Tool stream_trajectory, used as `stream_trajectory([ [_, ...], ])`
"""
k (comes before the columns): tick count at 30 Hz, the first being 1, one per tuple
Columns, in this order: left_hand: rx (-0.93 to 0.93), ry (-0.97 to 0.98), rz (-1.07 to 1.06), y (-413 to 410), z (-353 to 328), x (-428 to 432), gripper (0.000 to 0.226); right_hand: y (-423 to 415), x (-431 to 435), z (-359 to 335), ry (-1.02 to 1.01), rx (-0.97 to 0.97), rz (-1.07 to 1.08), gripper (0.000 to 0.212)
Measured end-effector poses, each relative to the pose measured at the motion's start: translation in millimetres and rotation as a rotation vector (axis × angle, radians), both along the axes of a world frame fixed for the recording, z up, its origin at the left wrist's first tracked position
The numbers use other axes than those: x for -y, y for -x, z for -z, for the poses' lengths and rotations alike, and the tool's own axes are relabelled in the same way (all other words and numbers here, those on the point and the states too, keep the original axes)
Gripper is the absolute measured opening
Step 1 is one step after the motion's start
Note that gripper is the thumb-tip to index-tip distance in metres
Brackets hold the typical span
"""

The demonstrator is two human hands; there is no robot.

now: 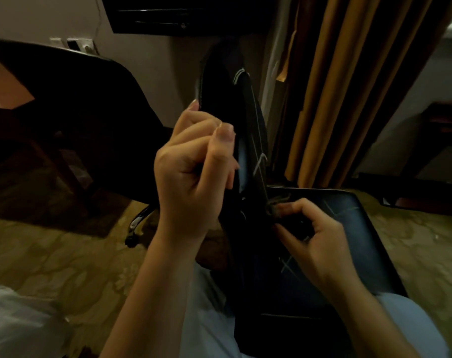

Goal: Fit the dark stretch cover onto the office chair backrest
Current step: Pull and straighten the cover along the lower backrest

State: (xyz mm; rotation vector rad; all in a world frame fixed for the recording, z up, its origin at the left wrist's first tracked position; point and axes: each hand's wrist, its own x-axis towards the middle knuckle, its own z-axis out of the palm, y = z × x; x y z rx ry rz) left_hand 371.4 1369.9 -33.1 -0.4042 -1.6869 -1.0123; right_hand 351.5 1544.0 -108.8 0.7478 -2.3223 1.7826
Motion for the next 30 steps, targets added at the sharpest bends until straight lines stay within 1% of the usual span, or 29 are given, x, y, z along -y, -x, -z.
stream_trajectory([
  [2,-0.002,-0.006,-0.003,0,0,-1,0.051,0,-2,-4,0.025,0.004,-0.016,0.026],
  [5,0.006,0.012,-0.006,-1,-2,-1,0.05,-1,6,-24,0.136,-0.015,-0.069,0.016],
  [8,0.025,0.035,0.003,-3,-3,2,0.05,-5,18,-45,0.187,-0.146,-0.118,0.019],
  [11,0.032,0.052,0.015,-4,-4,3,0.048,-7,24,-48,0.176,-0.195,-0.149,0.022],
  [15,0.023,0.037,-0.011,-3,-3,3,0.051,-6,17,-22,0.086,-0.236,-0.065,0.031],
  [19,0.008,-0.014,-0.016,1,1,0,0.053,-6,2,4,-0.008,-0.097,-0.004,0.029],
  [21,-0.004,-0.017,-0.017,1,1,-1,0.052,-6,-3,8,-0.039,-0.069,0.008,0.029],
  [24,0.003,-0.005,-0.029,0,1,-1,0.05,-4,-3,-6,-0.043,-0.11,-0.022,0.031],
  [28,0.031,0.032,-0.035,-4,-2,0,0.049,-6,11,-41,0.067,-0.195,-0.092,0.025],
  [30,0.042,0.044,-0.031,-5,-3,1,0.05,-7,19,-53,0.067,-0.252,-0.128,0.025],
])
